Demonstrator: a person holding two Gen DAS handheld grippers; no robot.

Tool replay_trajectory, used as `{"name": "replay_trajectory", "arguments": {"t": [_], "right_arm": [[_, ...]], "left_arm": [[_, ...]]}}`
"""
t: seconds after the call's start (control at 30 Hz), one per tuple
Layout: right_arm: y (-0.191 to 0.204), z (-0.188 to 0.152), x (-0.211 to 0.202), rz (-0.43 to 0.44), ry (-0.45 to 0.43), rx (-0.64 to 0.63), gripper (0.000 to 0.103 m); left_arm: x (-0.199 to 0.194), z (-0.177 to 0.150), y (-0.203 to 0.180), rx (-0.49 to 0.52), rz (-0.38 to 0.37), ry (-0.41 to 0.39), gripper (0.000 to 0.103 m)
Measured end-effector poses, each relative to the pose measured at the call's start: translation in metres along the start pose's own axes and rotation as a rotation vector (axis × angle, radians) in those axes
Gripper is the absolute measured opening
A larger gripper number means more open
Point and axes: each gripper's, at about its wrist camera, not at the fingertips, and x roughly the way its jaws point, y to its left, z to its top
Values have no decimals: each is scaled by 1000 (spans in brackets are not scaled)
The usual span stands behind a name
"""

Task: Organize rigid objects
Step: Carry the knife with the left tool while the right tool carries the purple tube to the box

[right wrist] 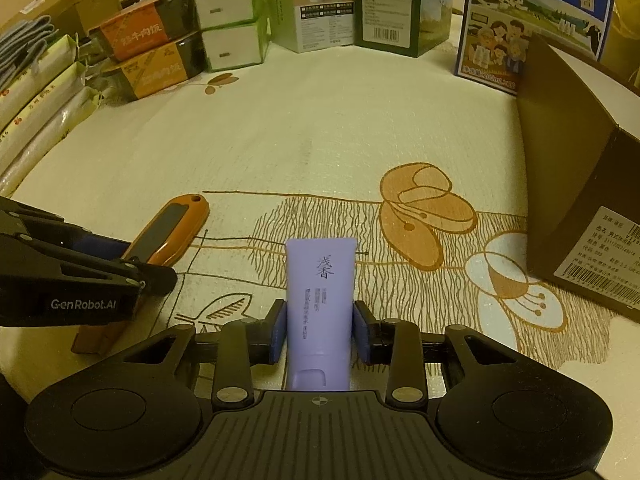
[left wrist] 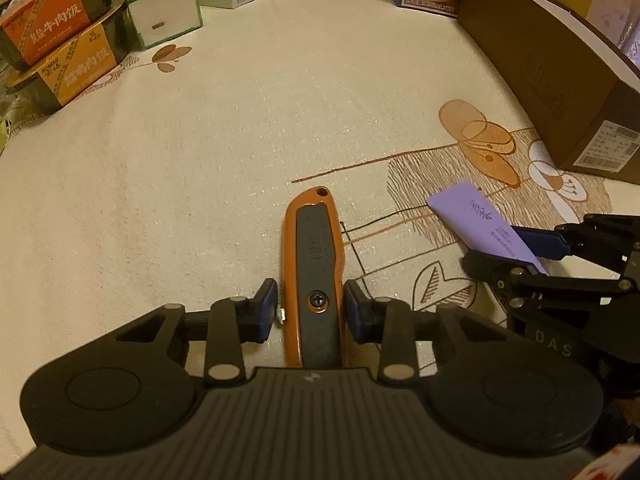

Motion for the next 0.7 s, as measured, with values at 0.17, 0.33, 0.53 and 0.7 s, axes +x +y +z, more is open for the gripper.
{"name": "replay_trajectory", "arguments": {"t": [0.17, 0.33, 0.53, 0.7], "right_arm": [[-1, -1, -4, 10, 7, 20, 31], [-5, -1, -9, 34, 19, 63, 31], [-11, 2, -21, 64, 15, 115, 31], [-18, 10, -37, 65, -25, 143, 30]], "left_arm": [[-3, -2, 1, -2, -12, -7, 30], [-8, -4, 3, -19, -48, -10, 30], [-18, -1, 5, -41, -82, -32, 30], [-32, 9, 1, -38, -92, -66, 30]]}}
